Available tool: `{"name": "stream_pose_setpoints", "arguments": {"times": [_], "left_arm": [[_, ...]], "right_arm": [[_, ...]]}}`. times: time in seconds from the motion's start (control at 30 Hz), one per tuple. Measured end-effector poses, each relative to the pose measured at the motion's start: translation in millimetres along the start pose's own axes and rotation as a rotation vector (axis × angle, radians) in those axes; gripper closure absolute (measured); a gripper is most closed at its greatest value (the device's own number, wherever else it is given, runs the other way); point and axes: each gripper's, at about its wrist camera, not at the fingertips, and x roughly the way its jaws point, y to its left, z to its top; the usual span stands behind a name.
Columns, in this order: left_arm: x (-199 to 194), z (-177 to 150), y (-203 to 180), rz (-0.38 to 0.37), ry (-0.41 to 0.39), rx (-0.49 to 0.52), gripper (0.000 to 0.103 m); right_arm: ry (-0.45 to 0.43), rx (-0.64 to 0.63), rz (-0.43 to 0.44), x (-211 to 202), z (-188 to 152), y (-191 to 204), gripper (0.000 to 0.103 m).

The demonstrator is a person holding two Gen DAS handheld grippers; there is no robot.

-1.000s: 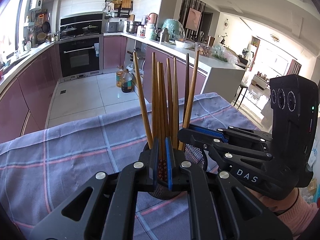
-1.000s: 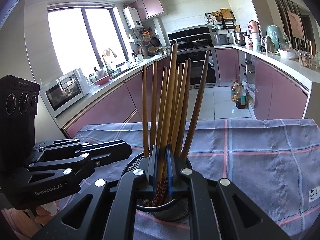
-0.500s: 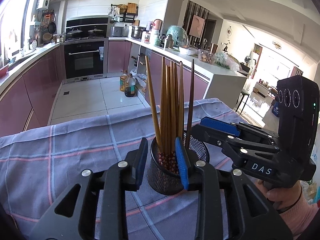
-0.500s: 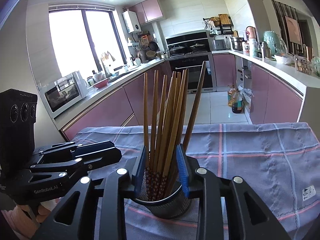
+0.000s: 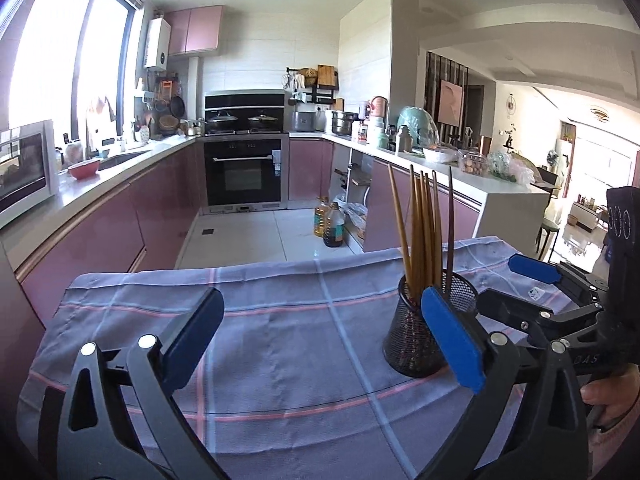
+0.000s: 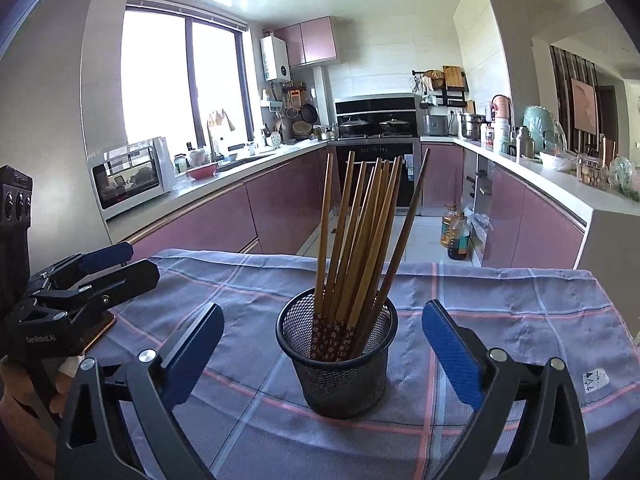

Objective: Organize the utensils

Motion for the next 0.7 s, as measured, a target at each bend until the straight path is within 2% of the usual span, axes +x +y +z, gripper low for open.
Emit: {"name": "stream_pose_setpoints", "arguments": {"times": [0.33, 0.7], "left_arm": [[-45.1, -14.6, 8.3, 0.086, -0.071, -0.013, 0.006], [-68.2, -21.5, 12.3, 0.139, -0.13, -0.051, 0.006]], "right_arm": [[-0.08, -0.055, -0.038, -18.1, -9.8, 24.4, 0.007], [-0.146, -0.064, -0.093, -33.6, -16.5, 34.9, 0.007]]}}
